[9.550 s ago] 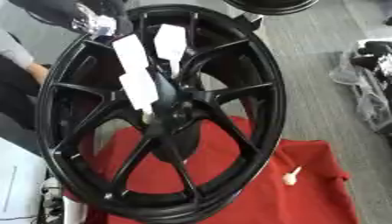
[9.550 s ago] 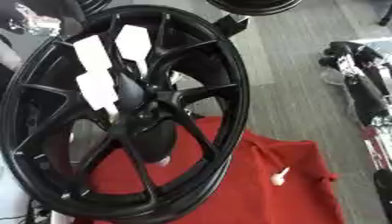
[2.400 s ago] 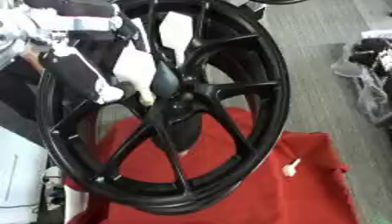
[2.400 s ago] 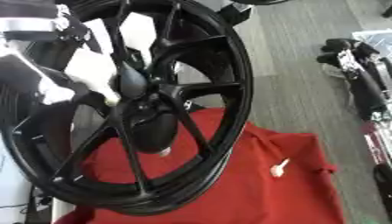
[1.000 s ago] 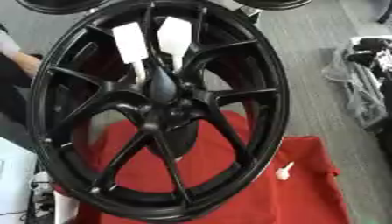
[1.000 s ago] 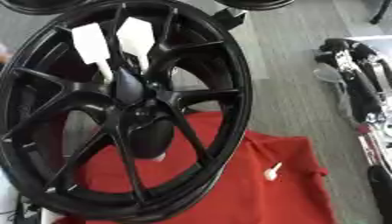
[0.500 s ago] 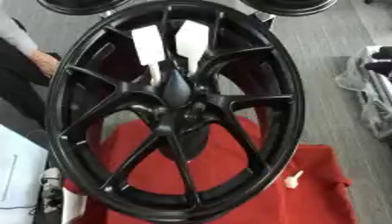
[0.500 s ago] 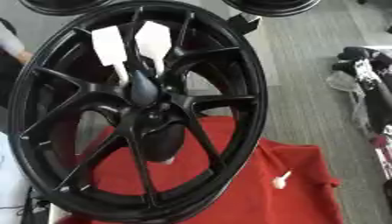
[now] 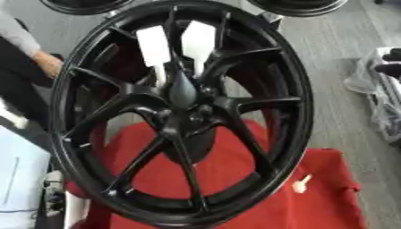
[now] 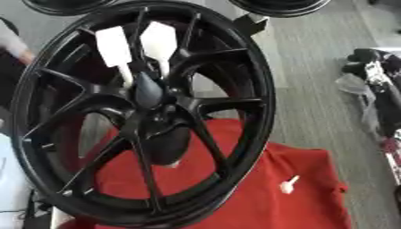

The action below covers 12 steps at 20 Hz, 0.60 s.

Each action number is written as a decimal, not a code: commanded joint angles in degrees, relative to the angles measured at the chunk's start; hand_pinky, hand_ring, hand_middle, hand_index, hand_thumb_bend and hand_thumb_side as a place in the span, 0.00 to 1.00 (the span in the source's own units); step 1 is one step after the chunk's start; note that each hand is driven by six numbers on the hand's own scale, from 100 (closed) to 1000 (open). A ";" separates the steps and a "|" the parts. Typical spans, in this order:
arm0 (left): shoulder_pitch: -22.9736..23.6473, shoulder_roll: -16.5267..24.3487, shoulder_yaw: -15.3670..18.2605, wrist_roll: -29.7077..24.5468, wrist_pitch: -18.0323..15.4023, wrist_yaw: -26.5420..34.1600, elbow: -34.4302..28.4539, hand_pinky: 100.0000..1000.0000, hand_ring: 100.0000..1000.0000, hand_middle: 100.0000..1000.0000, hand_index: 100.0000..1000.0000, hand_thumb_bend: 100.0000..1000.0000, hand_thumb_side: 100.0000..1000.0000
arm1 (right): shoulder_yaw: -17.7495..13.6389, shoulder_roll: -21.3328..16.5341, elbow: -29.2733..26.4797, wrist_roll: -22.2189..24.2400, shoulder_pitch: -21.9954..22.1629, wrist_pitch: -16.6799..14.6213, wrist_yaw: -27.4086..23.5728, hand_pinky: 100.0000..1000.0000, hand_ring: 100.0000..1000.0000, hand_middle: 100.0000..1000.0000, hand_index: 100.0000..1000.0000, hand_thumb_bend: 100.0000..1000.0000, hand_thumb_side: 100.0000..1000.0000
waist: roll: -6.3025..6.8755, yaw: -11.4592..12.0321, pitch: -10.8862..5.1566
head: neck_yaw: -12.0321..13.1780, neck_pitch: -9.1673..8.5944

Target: Pull the pin out of the wheel hub.

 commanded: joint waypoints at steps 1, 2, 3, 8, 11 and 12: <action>-1.05 1.36 1.26 1.54 0.82 1.34 -0.21 0.77 0.76 0.75 0.85 0.00 0.59 | -0.38 -1.25 -0.85 0.02 -0.43 -0.02 -0.25 0.87 0.66 0.64 0.70 0.00 0.58 | 0.18 0.01 -0.99 | 0.06 -0.62; -1.37 1.05 1.37 2.94 1.05 2.99 -0.66 0.72 0.72 0.71 0.83 0.00 0.65 | -0.34 -1.27 -0.83 0.05 -0.42 -0.01 -0.25 0.87 0.66 0.64 0.70 0.00 0.58 | 0.18 0.01 -1.01 | 0.05 -0.67; -1.76 0.47 1.46 4.95 0.84 5.92 -1.39 0.70 0.72 0.70 0.83 0.00 0.68 | -0.30 -1.28 -0.81 0.08 -0.41 0.00 -0.24 0.87 0.66 0.64 0.70 0.00 0.58 | 0.18 0.03 -1.04 | 0.05 -0.71; -4.17 -4.12 0.16 17.40 -0.77 23.05 -4.71 0.62 0.66 0.64 0.81 0.00 0.73 | -0.12 -1.22 -0.77 0.24 -0.51 0.00 -0.38 0.87 0.66 0.64 0.70 0.00 0.58 | 0.03 -0.15 -1.20 | 0.52 -0.70; -5.94 -8.28 -1.23 22.13 -0.42 29.09 -6.47 0.63 0.64 0.64 0.79 0.00 0.75 | -0.03 -1.07 -0.77 0.34 -0.63 -0.03 -0.56 0.87 0.66 0.64 0.70 0.00 0.58 | -0.16 -0.30 -1.26 | 0.71 -0.60; -6.55 -10.13 -1.86 22.68 -0.06 29.89 -6.99 0.62 0.63 0.62 0.78 0.00 0.77 | -0.02 -0.98 -0.75 0.34 -0.64 -0.04 -0.64 0.87 0.65 0.64 0.70 0.00 0.58 | -0.24 -0.37 -1.30 | 0.92 -0.57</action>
